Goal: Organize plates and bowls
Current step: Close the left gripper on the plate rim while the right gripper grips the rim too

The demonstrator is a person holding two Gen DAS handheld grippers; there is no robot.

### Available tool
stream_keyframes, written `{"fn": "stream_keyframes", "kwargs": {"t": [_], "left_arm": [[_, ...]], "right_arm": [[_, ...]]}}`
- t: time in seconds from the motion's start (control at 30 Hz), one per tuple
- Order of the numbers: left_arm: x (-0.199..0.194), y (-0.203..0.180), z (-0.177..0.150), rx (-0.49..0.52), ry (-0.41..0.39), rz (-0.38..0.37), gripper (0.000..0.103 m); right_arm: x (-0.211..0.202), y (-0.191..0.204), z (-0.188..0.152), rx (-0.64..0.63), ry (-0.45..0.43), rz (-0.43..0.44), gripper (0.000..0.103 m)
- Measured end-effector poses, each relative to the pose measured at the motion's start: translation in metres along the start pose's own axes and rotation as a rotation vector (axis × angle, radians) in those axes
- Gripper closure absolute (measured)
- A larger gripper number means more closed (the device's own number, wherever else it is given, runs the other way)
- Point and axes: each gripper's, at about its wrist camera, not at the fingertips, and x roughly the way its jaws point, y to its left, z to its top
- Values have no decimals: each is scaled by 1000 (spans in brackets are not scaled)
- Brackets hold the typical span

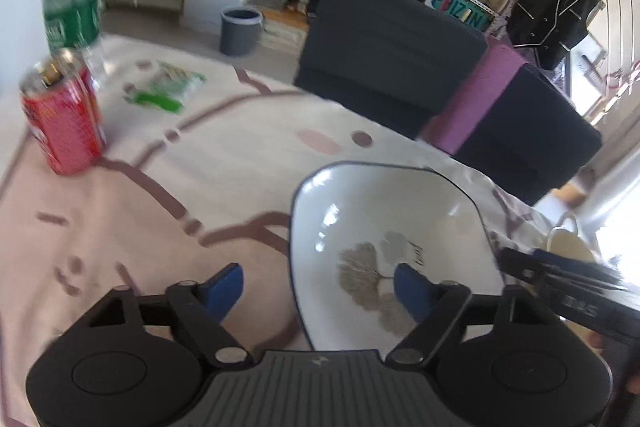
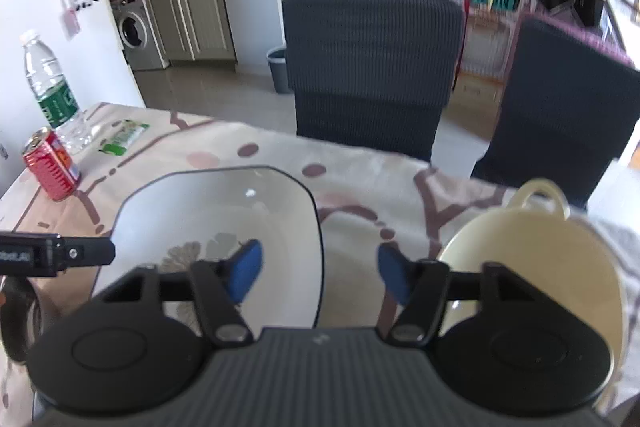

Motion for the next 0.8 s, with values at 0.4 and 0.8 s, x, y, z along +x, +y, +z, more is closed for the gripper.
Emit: {"fn": "stream_keyframes", "kwargs": {"t": [0.4, 0.8], "left_arm": [[36, 3, -6, 23, 79, -4, 73], [28, 15, -4, -27, 18, -19, 87]], "right_arm": [[49, -11, -6, 25, 105, 61, 62], [43, -16, -11, 94, 112, 117, 80]]}}
